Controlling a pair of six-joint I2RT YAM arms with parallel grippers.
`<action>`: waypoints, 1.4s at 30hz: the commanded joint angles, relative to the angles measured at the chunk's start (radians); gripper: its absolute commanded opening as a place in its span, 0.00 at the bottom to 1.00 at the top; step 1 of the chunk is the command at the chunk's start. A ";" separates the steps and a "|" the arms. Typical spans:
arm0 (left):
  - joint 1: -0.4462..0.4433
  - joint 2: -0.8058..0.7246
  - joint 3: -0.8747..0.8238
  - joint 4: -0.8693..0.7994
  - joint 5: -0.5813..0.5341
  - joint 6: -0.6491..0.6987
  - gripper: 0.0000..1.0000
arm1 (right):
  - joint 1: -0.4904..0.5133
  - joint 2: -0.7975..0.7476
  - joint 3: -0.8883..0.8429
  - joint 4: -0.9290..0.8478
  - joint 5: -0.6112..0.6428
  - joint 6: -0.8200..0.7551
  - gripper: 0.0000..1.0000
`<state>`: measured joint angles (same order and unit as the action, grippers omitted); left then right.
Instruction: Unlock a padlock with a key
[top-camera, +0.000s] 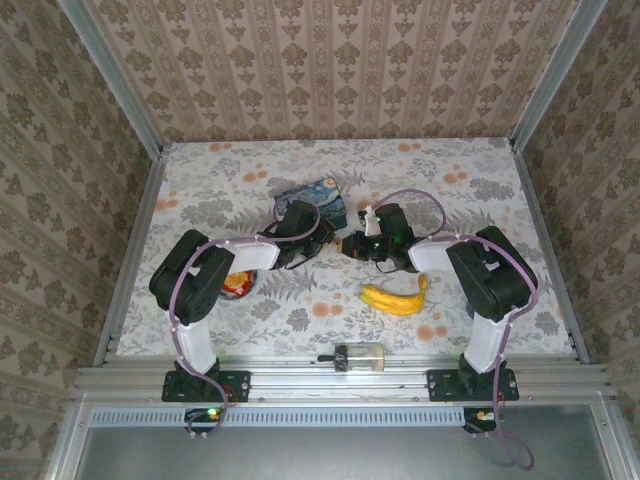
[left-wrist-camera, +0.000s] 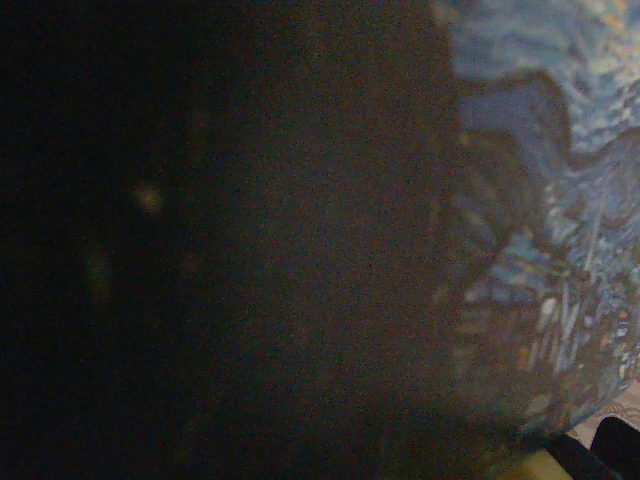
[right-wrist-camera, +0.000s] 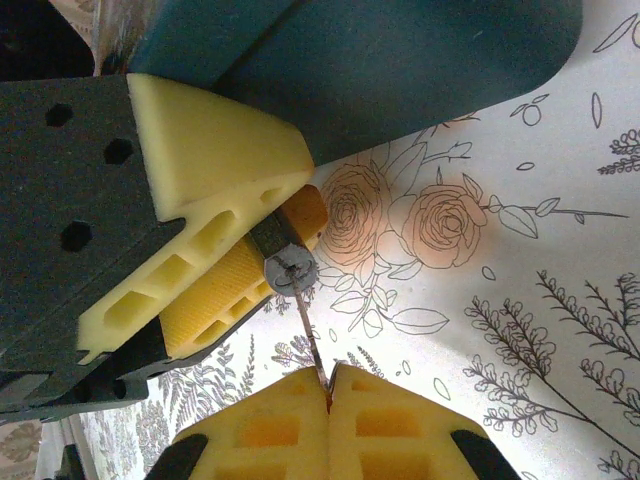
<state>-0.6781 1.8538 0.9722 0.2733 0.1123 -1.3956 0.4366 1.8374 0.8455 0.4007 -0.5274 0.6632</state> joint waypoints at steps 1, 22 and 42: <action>-0.035 -0.007 0.021 -0.087 0.145 -0.026 0.00 | 0.002 -0.026 0.032 0.066 0.028 0.020 0.00; -0.033 -0.021 0.003 -0.079 0.170 0.001 0.00 | -0.036 0.000 0.096 0.056 -0.188 0.136 0.00; -0.032 -0.060 -0.023 -0.051 0.191 -0.165 0.00 | 0.007 -0.043 -0.109 0.332 -0.042 0.202 0.00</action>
<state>-0.6773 1.8275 0.9722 0.2382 0.1516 -1.4544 0.4210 1.8111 0.7609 0.5552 -0.5838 0.8185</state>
